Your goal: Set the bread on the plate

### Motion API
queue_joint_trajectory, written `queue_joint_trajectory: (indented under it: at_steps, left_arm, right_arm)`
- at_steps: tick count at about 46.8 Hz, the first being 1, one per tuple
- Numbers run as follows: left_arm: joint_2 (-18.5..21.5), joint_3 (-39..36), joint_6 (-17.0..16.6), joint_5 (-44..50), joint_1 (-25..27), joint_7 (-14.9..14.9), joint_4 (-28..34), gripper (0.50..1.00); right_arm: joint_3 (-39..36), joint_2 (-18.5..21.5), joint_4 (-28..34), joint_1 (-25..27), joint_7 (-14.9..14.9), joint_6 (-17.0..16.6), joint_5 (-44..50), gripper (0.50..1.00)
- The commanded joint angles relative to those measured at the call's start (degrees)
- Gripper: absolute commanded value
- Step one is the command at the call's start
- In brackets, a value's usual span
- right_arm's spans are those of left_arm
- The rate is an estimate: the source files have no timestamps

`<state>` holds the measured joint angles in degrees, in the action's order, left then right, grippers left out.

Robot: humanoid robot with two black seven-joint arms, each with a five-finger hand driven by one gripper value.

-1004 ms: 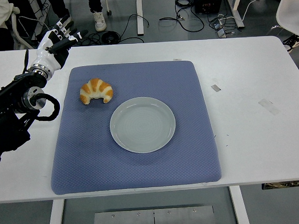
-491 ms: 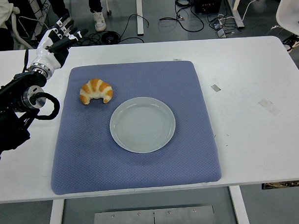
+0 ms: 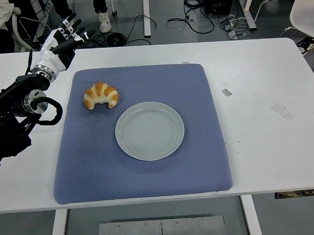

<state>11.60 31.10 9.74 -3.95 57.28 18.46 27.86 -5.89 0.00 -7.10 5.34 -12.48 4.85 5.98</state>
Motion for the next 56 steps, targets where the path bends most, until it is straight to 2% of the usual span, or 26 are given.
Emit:
queue_joint_trajectory:
  at_steps: [1, 15, 27, 39, 56]
  left_arm:
    - [0.1, -0.1, 0.2, -1.2, 0.1, 0.0, 0.0, 0.983]
    - [-0.6, -1.5, 0.1, -2.4, 0.5, -0.1, 0.0, 0.983]
    - [-0.6, -4.4, -1.6, -1.6, 2.8, -0.9, 0.0, 0.983]
    - [0.0, -5.8, -1.1, -2.0, 3.4, -3.0, 0.0, 0.984]
    - [0.1, -5.9, -1.1, -2.2, 4.2, -2.9, 0.0, 0.983]
  right_arm:
    - [0.0, 0.0, 0.0, 0.0, 0.0, 0.0, 0.0, 1.000]
    - [0.0, 0.0, 0.0, -0.1, 0.0, 0.0, 0.0, 1.000]
    - [0.0, 0.0, 0.1, -0.1, 0.0, 0.0, 0.0, 1.000]
    - [0.0, 0.0, 0.0, -0.1, 0.0, 0.0, 0.0, 1.000]
    - [0.0, 0.0, 0.0, 0.0, 0.0, 0.0, 0.0, 1.000]
